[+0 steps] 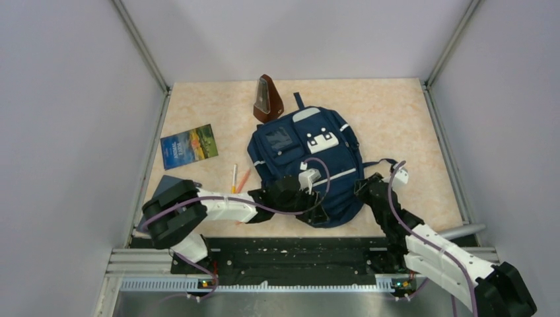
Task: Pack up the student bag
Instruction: Zip the student bag at the center of the board.
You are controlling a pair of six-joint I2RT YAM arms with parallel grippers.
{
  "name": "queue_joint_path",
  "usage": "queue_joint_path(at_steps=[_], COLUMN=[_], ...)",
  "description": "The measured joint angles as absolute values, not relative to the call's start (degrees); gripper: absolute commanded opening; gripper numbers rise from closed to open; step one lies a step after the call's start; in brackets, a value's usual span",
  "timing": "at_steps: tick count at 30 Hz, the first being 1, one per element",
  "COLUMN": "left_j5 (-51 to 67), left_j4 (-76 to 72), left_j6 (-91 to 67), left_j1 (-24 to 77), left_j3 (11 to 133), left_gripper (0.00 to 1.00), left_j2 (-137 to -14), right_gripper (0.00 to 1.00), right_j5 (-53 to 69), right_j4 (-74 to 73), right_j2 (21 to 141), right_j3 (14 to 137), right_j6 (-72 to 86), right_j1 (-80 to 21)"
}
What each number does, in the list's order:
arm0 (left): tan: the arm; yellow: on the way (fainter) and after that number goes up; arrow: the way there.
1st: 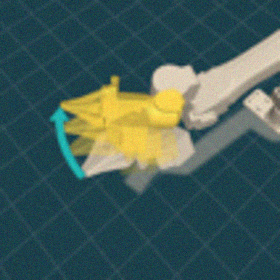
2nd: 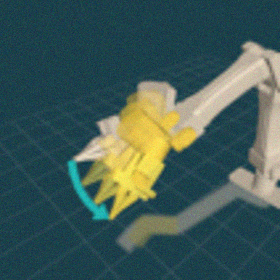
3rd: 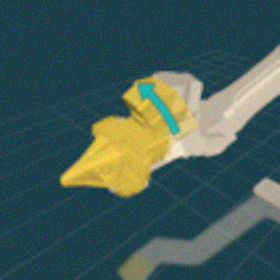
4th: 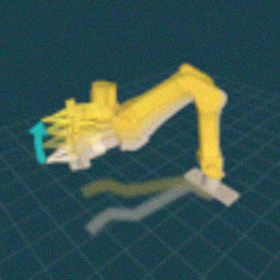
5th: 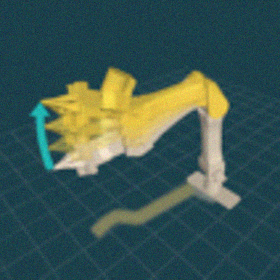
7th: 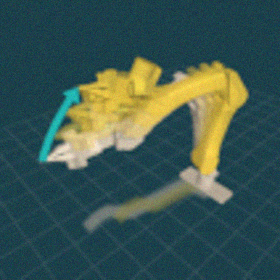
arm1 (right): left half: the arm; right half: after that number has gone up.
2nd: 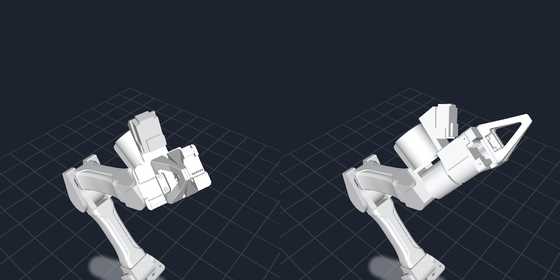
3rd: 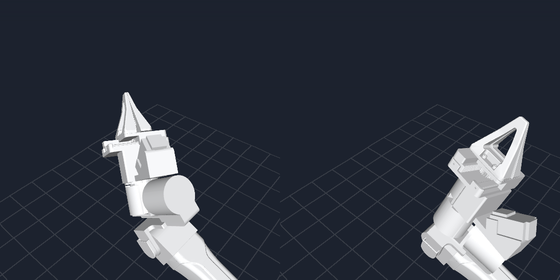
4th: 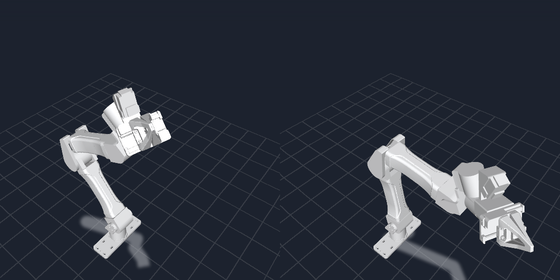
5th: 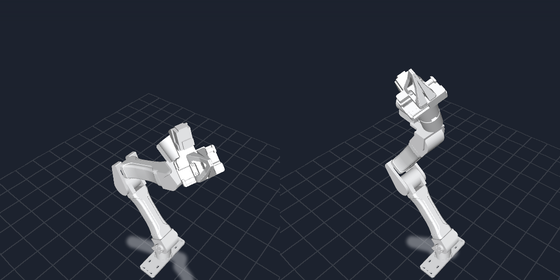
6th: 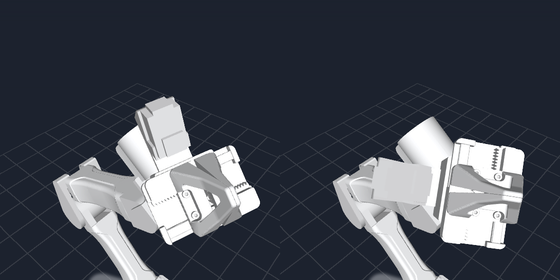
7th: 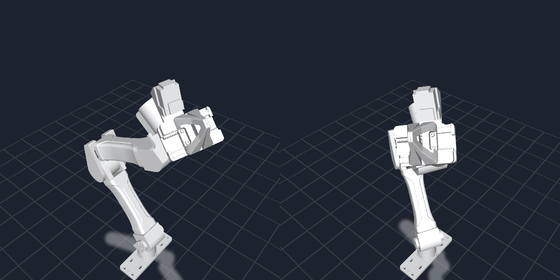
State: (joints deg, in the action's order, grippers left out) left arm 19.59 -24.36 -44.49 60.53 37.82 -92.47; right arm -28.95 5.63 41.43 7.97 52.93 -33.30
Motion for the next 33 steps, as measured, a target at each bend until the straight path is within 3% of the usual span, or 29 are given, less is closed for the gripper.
queue_joint_path(at_steps=[4,6,14,20,26,33], left_j5=[15.0,12.1,4.1,2.3,3.4,7.6], left_j4=[-19.5,-16.7,-6.8,-3.7,-1.8,-5.4], left_j6=[-41.9,-41.0,-39.9,-40.8,-41.3,-42.6], left_j1=[60.6,60.4,58.4,51.4,41.9,38.3], left_j3=[37.9,38.2,37.6,30.7,24.0,22.2], left_gripper=[0.65,0.69,0.77,0.79,0.83,0.85], left_j2=[-86.1,-83.4,-74.8,-66.4,-59.7,-61.0], right_gripper=[0.57,0.63,0.62,0.63,0.62,0.61], right_j5=[-27.9,-26.2,-19.4,-18.9,-14.7,-8.3], right_j4=[-0.5,-4.3,-15.6,-22.3,-24.2,-24.1], right_j2=[37.1,35.6,35.7,32.5,33.7,38.7], right_j3=[9.0,10.1,17.4,20.9,25.2,25.4], right_j6=[50.5,48.1,41.7,39.4,37.6,37.7], right_j1=[-34.0,-34.2,-34.4,-34.5,-34.6,-37.3])
